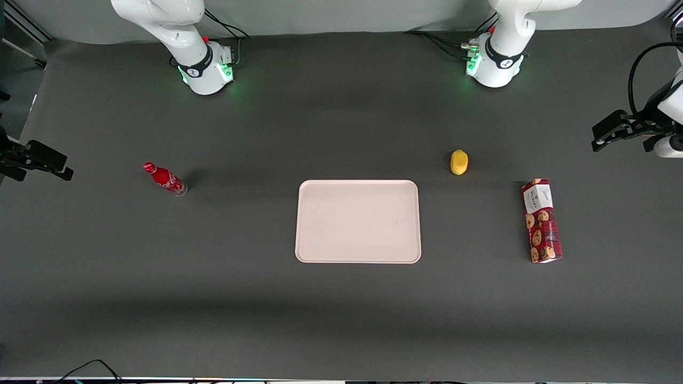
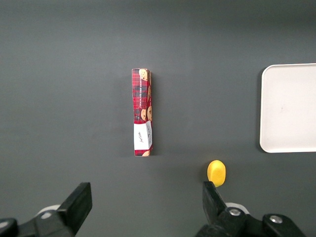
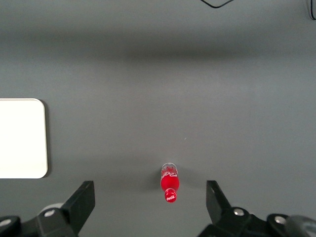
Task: Place red cookie box on tray
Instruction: 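Move the open left gripper toward the red plaid cookie box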
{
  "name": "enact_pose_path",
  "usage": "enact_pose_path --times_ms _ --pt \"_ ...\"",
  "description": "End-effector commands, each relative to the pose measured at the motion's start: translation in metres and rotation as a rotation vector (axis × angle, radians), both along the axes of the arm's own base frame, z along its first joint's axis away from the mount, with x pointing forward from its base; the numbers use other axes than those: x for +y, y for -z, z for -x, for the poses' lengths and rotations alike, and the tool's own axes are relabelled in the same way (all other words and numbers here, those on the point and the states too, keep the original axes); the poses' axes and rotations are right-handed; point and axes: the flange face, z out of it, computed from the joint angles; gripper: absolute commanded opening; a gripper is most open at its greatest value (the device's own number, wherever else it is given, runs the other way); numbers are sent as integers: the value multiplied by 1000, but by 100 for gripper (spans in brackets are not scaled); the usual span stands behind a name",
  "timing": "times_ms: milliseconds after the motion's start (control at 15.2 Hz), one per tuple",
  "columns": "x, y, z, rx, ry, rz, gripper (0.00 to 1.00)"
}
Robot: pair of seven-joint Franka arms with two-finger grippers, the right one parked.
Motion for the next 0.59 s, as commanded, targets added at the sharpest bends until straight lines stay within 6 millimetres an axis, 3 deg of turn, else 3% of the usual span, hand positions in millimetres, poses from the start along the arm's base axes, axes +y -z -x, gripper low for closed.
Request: enact_pose_path --times_ms 0,527 --pt "2 -6 -2 11 6 -13 100" --pt "4 -5 -4 11 -7 -12 100"
